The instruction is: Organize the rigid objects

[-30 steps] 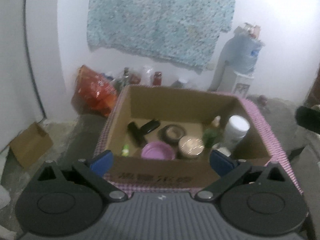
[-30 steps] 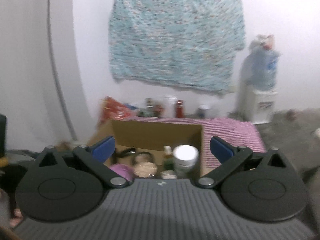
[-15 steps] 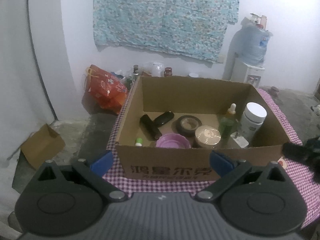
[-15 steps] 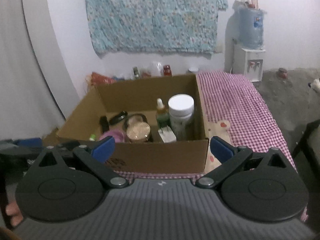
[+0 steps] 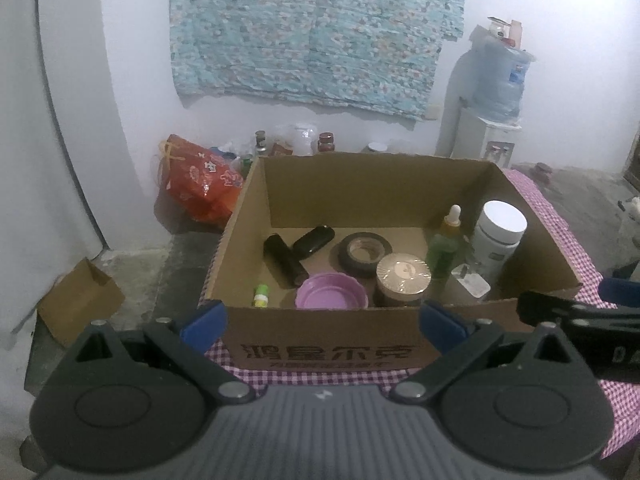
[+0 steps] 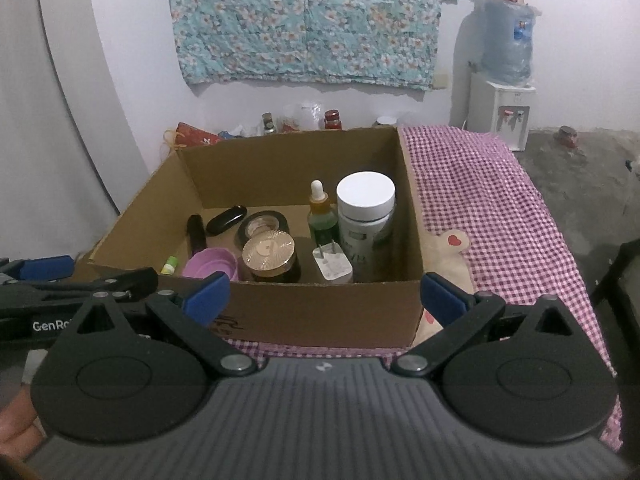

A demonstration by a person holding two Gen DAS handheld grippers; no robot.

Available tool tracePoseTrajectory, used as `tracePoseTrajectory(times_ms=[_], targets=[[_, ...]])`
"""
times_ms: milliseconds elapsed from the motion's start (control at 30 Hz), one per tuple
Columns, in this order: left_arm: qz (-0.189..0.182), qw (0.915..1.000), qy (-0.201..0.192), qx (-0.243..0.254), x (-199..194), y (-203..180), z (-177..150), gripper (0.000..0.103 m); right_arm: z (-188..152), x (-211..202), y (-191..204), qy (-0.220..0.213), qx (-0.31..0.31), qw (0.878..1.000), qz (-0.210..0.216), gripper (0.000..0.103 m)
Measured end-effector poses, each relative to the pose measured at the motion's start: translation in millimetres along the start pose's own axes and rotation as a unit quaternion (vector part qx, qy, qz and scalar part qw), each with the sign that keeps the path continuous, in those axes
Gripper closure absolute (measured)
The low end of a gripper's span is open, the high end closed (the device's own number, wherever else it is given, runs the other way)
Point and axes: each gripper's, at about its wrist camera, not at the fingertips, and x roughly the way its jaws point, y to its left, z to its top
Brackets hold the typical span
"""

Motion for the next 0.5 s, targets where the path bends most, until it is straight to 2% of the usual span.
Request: tracePoseTrajectory(times_ms=[500], targets=[[0.001,1.0,0.001,0.001,0.5,-3.4,1.4,0.002,-2.6,3.0,-0.7,0.005,-0.002,1.0,-0.007,0.001]])
